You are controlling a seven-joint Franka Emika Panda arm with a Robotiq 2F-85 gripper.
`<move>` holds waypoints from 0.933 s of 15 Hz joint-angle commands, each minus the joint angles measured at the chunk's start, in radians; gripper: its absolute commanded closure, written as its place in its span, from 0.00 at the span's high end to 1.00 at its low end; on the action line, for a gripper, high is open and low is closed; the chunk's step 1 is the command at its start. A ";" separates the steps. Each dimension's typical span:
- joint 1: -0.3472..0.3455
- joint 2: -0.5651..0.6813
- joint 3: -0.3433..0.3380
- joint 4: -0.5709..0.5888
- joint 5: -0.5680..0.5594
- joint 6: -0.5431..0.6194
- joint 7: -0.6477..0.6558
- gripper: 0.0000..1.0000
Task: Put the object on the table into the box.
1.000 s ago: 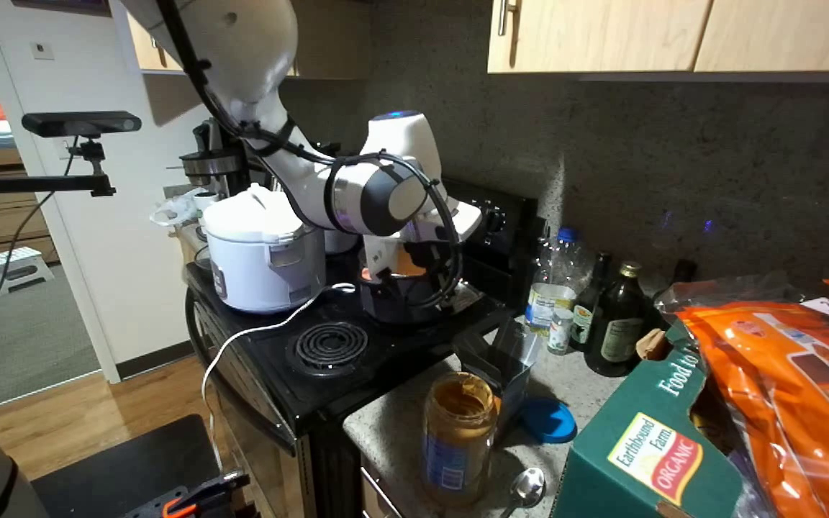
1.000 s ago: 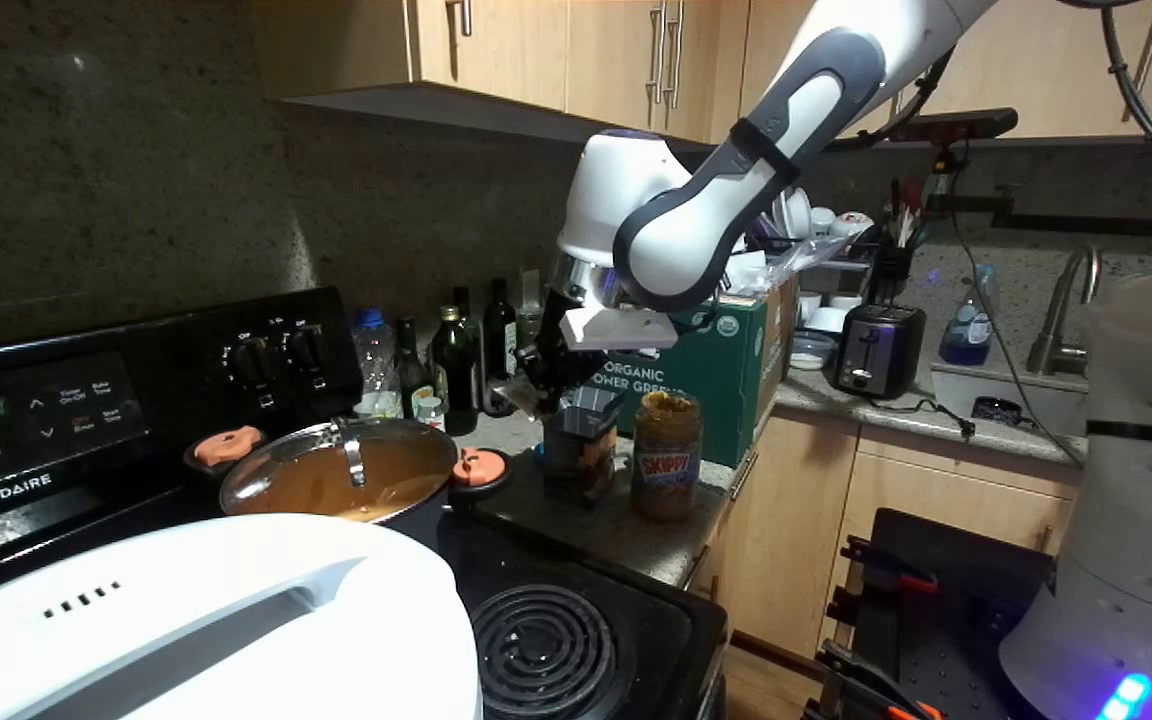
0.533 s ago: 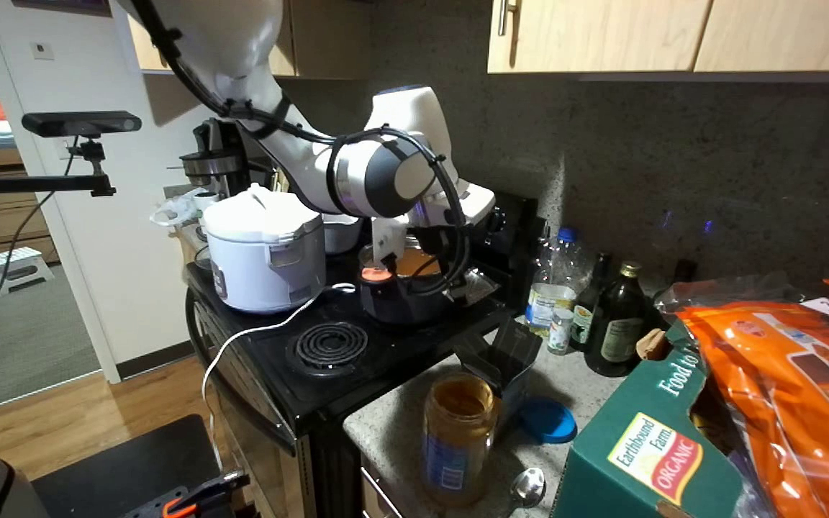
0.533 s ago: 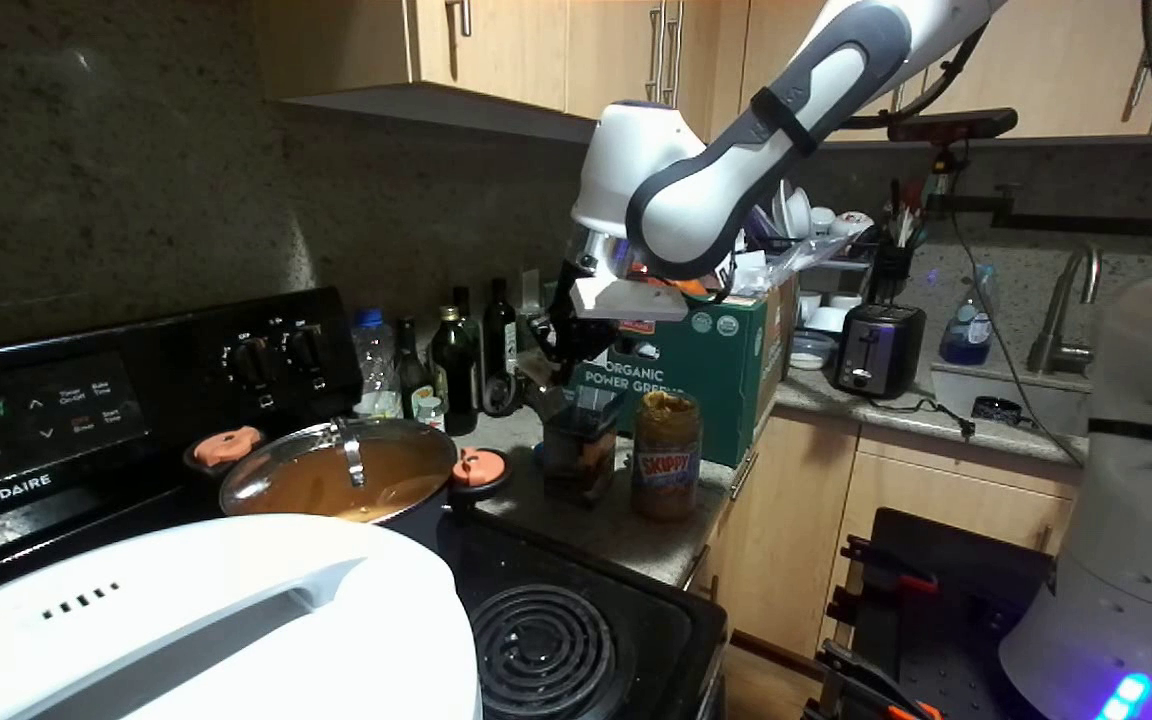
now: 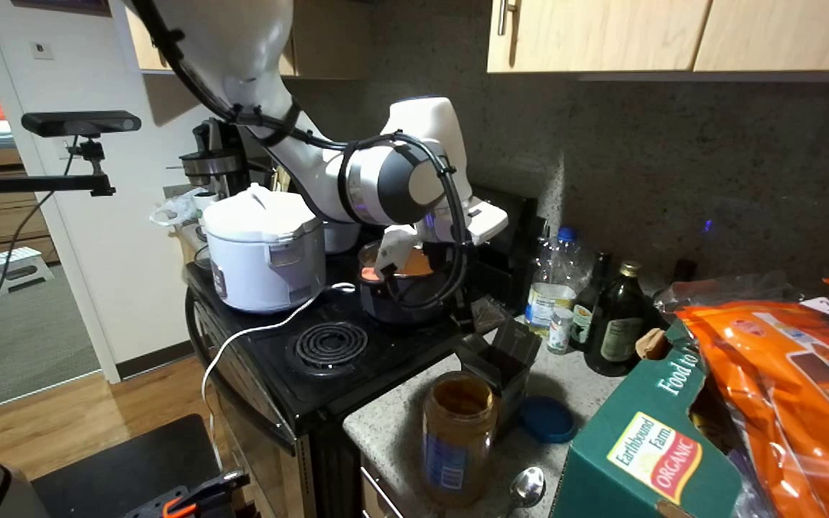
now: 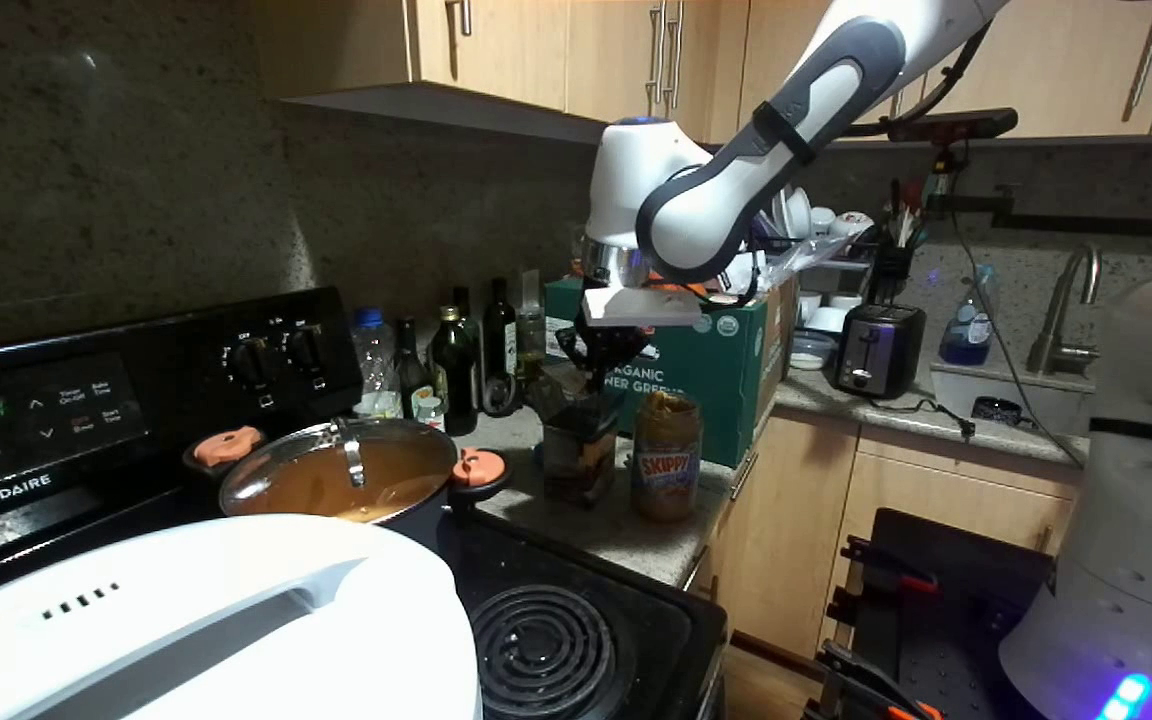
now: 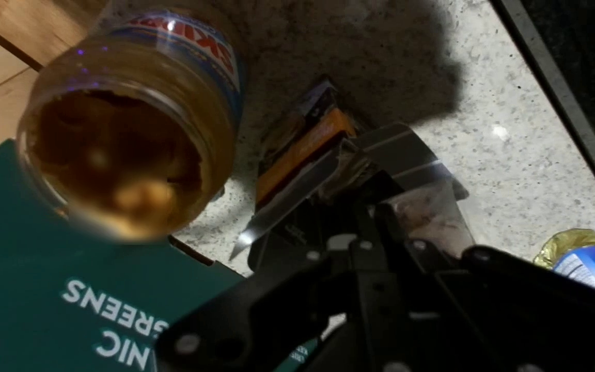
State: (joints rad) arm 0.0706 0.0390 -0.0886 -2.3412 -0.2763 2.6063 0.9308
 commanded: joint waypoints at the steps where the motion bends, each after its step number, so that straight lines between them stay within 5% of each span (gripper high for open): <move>1: -0.016 0.041 0.018 0.036 -0.054 -0.077 0.104 0.02; 14: 0.002 0.061 0.010 0.079 -0.052 -0.108 0.192 0.01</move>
State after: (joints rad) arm 0.0739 0.1270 -0.0842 -2.2671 -0.3223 2.5317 1.0820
